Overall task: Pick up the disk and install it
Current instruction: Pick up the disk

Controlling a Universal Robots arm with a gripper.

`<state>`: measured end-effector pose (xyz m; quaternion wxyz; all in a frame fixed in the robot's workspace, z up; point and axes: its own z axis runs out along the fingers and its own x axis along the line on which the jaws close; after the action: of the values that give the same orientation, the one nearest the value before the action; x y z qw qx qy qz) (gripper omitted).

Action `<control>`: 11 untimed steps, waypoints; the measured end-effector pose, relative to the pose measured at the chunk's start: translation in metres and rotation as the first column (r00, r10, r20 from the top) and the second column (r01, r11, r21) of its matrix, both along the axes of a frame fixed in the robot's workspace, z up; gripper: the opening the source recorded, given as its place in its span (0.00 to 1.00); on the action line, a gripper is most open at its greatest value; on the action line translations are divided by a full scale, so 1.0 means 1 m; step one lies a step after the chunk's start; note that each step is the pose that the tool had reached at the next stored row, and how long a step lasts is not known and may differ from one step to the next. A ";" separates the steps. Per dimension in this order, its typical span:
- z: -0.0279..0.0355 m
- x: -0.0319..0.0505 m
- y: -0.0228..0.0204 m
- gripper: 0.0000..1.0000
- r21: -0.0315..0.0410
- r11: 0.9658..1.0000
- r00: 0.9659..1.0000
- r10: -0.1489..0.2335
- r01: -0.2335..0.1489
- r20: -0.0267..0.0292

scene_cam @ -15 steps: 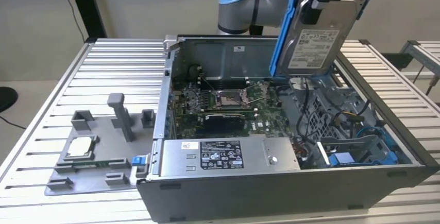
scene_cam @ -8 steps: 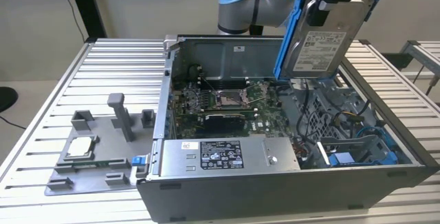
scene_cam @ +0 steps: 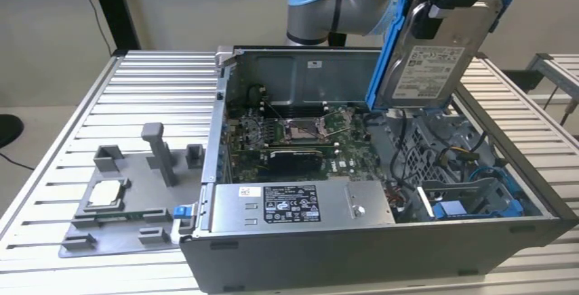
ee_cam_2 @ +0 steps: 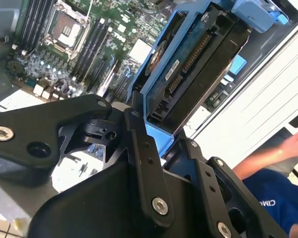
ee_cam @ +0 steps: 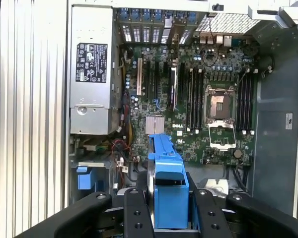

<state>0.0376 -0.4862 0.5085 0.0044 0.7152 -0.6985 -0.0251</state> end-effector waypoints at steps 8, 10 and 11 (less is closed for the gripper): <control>0.0000 0.0082 -0.0101 0.00 0.000 1.000 1.000 -0.004 0.004 0.000; -0.0001 0.0107 -0.0127 0.00 0.000 1.000 1.000 -0.004 0.004 0.000; -0.0001 0.0120 -0.0139 0.00 0.000 1.000 1.000 -0.004 0.004 0.000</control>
<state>0.0496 -0.5001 0.5084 0.0044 0.7137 -0.7000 -0.0251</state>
